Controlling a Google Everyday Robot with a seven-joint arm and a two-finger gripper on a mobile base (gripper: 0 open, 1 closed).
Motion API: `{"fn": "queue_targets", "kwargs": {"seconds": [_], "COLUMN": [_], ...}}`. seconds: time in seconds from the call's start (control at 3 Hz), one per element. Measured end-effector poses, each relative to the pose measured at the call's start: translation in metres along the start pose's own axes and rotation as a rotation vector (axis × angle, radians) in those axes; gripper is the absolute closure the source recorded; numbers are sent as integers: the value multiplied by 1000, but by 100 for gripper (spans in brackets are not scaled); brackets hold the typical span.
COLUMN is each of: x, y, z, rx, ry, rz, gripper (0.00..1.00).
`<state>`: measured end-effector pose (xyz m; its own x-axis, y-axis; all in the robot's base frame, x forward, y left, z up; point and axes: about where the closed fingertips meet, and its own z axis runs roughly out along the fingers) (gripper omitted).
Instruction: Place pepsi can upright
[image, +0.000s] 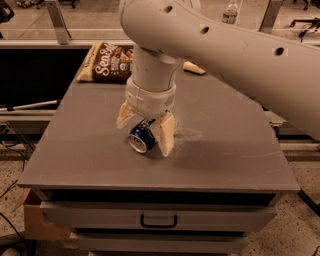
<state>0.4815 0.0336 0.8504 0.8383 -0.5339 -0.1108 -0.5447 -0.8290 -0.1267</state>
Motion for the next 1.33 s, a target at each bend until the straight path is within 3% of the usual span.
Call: {"fn": "queue_targets", "kwargs": {"seconds": [0.33, 0.67, 1.0, 1.33], "x": [0, 3, 4, 3], "y": [-1, 0, -4, -8], "z": [-3, -4, -24, -50], "rx": [10, 15, 67, 129], "ry": [6, 12, 14, -12], "rz": [-8, -3, 24, 68], "gripper": [59, 82, 100, 100]}}
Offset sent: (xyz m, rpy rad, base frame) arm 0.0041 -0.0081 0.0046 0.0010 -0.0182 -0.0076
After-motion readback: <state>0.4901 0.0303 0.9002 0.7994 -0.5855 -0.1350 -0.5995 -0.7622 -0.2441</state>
